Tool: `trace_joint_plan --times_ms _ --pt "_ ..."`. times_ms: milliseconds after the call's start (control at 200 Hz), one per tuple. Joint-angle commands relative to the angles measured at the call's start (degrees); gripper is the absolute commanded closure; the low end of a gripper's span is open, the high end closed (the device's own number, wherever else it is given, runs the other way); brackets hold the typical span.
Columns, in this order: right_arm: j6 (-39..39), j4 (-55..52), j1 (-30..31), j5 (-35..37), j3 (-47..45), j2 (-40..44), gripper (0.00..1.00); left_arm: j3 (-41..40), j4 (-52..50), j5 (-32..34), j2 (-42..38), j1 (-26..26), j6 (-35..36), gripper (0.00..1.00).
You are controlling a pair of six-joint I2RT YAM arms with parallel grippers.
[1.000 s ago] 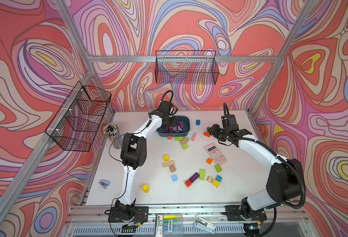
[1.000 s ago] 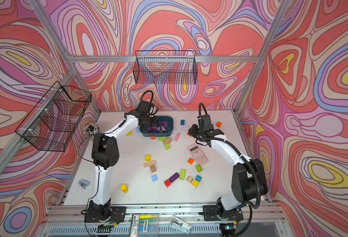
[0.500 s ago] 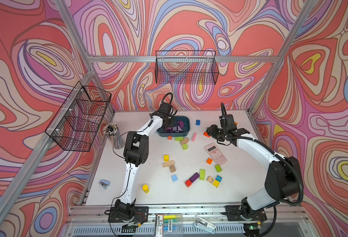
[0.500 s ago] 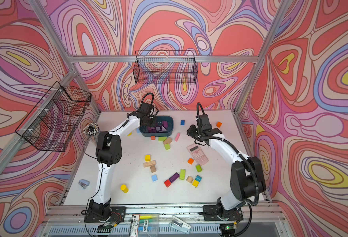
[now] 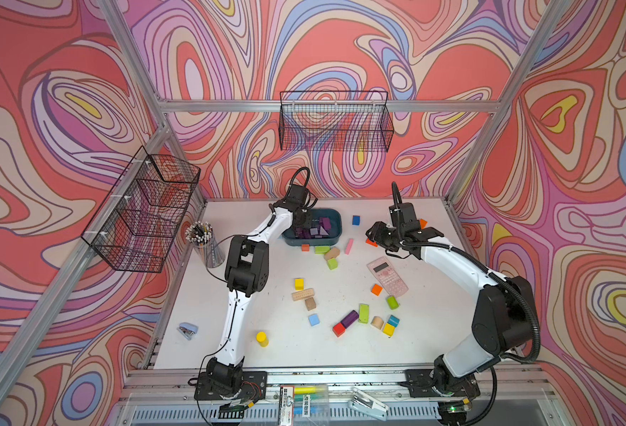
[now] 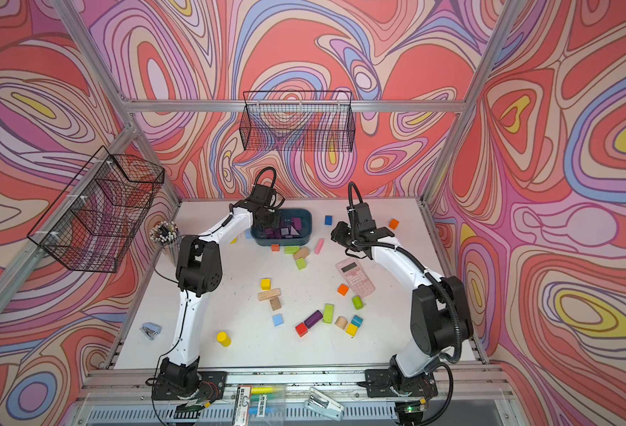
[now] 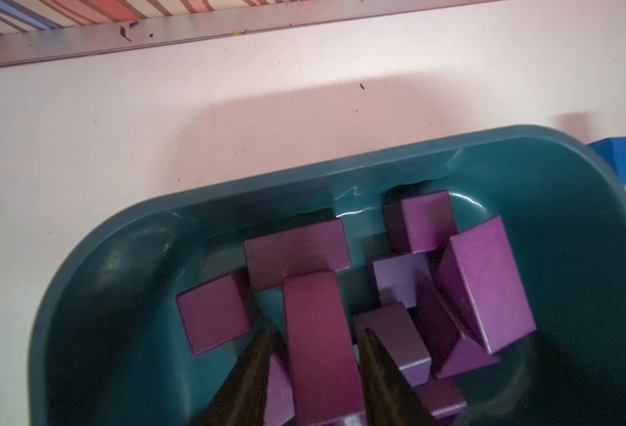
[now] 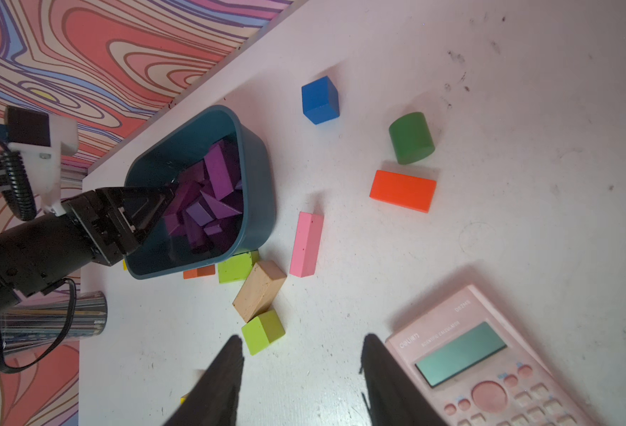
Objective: Pick purple bricks into the storage bin
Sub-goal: Place the building block in the storage box.
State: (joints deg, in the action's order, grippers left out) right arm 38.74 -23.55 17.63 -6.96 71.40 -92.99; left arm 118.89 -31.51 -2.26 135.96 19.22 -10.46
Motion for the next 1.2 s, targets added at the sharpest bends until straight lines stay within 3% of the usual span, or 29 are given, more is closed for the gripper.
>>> trace_joint_plan --times_ms 0,336,616,796,1197 --pt "0.77 0.29 0.61 -0.09 1.76 -1.13 0.46 1.52 -1.24 0.97 0.43 -0.89 1.3 0.51" --pt "1.07 0.59 0.74 1.23 3.65 -2.35 0.46 -4.26 0.32 -1.1 -7.89 -0.94 1.42 0.42" --pt "1.02 2.64 0.72 3.93 3.93 -3.71 0.46 -17.65 0.98 -2.26 -19.73 -0.63 -0.18 0.11" --pt "1.32 4.68 0.76 4.77 3.55 -4.73 0.46 -22.11 -3.08 -0.22 -25.73 0.56 -0.09 0.0" --pt "-0.41 4.25 0.64 8.75 3.73 -5.44 0.42 -30.21 -10.05 0.62 -35.43 7.77 3.94 0.0"
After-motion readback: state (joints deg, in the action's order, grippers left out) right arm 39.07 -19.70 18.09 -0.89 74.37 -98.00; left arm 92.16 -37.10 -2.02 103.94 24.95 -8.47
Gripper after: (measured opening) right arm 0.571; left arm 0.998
